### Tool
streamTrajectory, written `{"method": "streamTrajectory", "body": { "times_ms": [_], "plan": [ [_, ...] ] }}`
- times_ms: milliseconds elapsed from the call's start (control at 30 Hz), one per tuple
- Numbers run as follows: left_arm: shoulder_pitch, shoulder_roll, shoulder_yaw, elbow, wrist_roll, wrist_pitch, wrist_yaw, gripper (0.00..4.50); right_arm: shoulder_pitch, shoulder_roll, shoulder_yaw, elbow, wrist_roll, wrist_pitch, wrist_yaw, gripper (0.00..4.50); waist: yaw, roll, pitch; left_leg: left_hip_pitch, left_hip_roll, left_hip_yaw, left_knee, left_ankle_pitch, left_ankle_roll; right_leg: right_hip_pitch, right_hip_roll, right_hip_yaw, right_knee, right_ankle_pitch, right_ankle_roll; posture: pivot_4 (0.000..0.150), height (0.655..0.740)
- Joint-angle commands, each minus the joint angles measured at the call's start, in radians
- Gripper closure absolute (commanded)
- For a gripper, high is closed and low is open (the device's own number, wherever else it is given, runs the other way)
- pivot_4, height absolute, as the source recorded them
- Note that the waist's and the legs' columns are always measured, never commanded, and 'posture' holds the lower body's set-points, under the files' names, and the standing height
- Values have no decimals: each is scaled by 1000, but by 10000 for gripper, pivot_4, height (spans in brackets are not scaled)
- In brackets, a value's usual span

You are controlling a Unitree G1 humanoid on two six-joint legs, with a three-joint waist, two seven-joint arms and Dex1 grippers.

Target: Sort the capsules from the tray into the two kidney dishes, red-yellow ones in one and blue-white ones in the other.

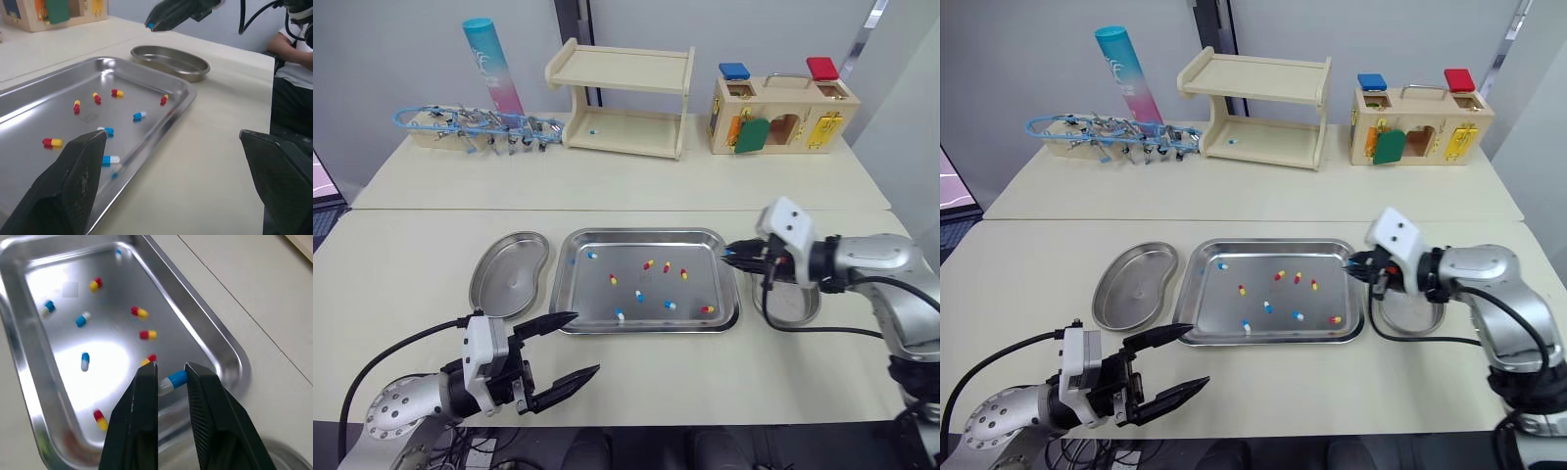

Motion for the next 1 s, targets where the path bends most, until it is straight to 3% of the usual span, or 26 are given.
{"method": "streamTrajectory", "body": {
  "times_ms": [33,300,900,1000],
  "plan": [
    [-10,-19,-26,-28,-4,-39,3,0,80,-68,-72,28,0,-62,-14,39377,3,0,0,0,0,0,0,0,0,0,0,0,0,0,0,1500,7400],
    [-7,-24,-66,-42,-3,-68,4,0,223,-127,-110,124,-1,-140,-61,39377,5,0,0,1,0,1,0,0,0,1,0,1,0,0,0,1500,7400],
    [-66,-13,-96,-75,-9,-69,47,0,227,-159,-109,180,18,-177,-69,39377,12,0,0,0,0,1,0,0,0,1,0,0,0,0,0,1500,7400],
    [-74,-9,-90,-75,-8,-61,63,0,217,-160,-132,190,36,-180,-64,34293,12,0,0,0,0,1,0,0,0,1,0,0,0,0,0,1500,7400]
  ]
}}
